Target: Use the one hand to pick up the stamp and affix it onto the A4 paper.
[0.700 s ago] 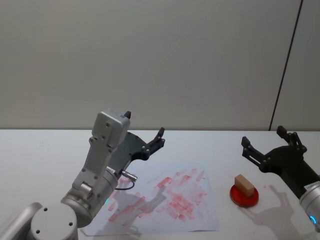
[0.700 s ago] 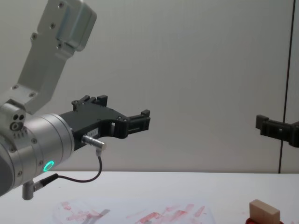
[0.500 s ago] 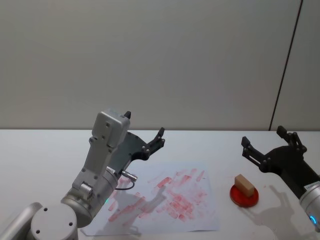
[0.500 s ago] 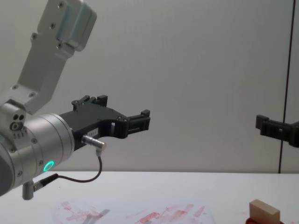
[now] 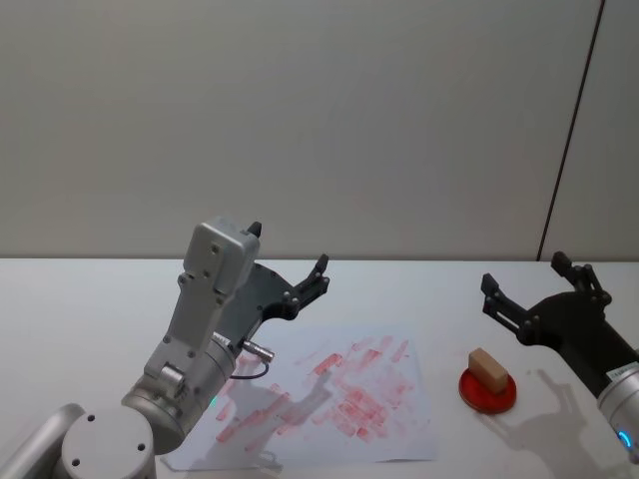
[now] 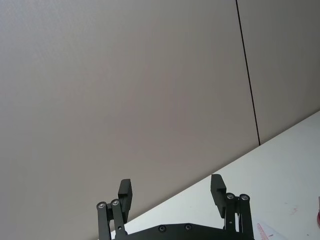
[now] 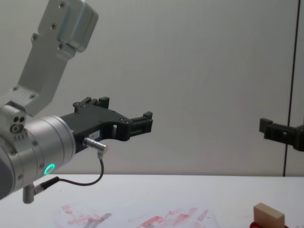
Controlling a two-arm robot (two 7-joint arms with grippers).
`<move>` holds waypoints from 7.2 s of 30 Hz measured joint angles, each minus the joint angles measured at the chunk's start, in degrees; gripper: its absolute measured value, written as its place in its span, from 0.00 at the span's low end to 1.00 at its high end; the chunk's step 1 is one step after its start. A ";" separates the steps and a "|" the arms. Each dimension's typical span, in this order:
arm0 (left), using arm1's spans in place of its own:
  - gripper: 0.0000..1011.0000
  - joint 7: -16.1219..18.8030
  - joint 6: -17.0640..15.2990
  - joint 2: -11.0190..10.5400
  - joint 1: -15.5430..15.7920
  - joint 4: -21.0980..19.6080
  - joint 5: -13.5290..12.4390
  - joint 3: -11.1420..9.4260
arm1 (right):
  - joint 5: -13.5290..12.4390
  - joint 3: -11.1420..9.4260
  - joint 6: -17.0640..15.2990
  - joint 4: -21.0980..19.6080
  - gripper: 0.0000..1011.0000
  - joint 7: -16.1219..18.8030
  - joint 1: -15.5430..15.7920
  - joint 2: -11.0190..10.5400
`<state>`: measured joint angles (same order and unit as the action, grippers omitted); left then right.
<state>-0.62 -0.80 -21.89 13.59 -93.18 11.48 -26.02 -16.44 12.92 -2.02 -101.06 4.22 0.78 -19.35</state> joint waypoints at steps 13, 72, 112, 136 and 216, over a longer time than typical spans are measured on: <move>0.99 0.00 0.00 0.00 0.00 0.00 0.00 0.00 | 0.01 -0.60 -1.86 2.26 0.99 5.58 -0.48 -1.47; 0.99 0.00 0.00 0.00 0.00 0.00 0.00 0.00 | 4.76 0.62 -6.53 16.64 0.38 15.60 -5.03 -1.13; 0.99 0.00 0.00 0.00 0.00 0.00 0.00 0.00 | 6.78 4.65 -4.40 14.98 0.21 19.75 -7.30 2.93; 0.99 0.00 0.00 0.00 0.00 0.00 0.00 0.00 | 11.16 6.93 -5.44 17.48 0.21 22.17 -7.26 3.73; 0.99 0.00 0.00 0.00 0.00 0.00 0.00 0.00 | 3.51 1.56 -6.04 17.07 0.21 17.87 -6.55 -1.85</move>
<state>-0.63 -0.80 -21.89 13.59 -93.18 11.48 -26.02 -12.93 14.49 -8.06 -84.00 22.09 -5.77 -21.20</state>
